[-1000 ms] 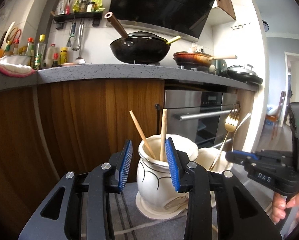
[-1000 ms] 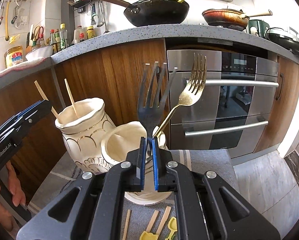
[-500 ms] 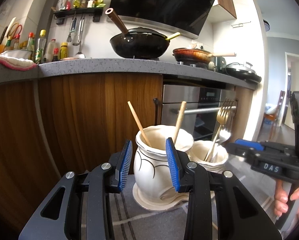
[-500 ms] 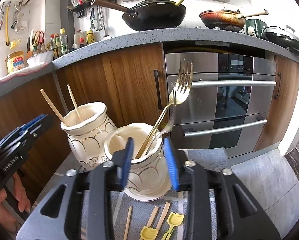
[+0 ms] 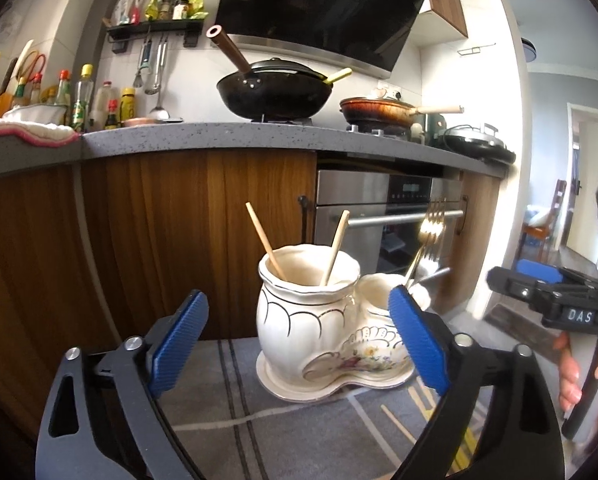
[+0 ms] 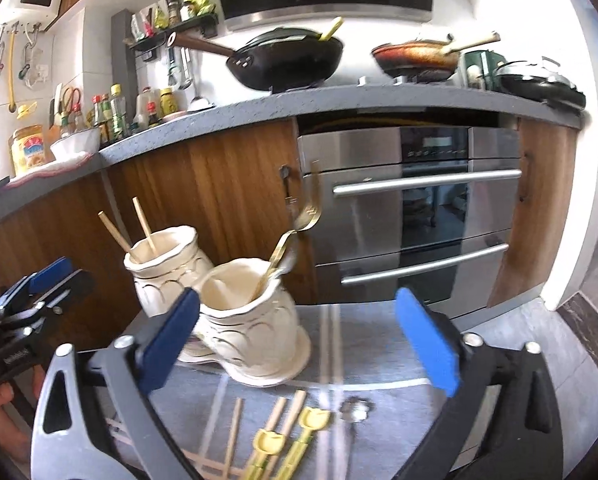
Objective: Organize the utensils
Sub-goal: 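Withdraw both open tools from the holder back toward the loose utensils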
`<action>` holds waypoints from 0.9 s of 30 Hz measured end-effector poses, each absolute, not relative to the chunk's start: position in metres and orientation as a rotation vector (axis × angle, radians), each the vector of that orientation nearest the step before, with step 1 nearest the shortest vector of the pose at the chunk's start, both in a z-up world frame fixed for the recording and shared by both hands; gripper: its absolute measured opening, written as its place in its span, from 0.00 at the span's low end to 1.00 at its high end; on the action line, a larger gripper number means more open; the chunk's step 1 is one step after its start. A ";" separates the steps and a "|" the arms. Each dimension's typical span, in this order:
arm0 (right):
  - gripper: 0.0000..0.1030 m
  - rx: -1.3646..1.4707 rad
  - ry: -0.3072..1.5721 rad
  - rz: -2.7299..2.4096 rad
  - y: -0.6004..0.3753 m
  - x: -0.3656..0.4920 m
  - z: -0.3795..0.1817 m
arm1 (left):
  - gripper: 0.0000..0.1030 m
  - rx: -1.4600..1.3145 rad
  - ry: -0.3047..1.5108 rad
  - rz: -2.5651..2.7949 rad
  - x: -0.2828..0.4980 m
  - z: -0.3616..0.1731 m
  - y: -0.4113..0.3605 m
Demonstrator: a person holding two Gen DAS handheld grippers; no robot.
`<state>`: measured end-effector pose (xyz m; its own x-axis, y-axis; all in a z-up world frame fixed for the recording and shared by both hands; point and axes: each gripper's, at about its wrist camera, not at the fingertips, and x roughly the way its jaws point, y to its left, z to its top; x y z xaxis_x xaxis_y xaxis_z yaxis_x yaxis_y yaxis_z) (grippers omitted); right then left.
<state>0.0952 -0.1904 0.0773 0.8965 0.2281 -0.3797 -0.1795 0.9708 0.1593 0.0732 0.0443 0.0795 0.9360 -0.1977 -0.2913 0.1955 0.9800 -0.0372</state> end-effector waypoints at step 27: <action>0.95 0.014 0.618 0.169 -0.238 0.062 0.027 | 0.95 -0.001 0.662 -0.244 0.065 0.021 0.006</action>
<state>0.0617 -0.2380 0.0274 0.8019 0.1618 -0.5752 -0.1534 0.9861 0.0636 0.0652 0.0062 0.0205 0.7610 -0.2250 -0.6084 0.2242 0.9713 -0.0788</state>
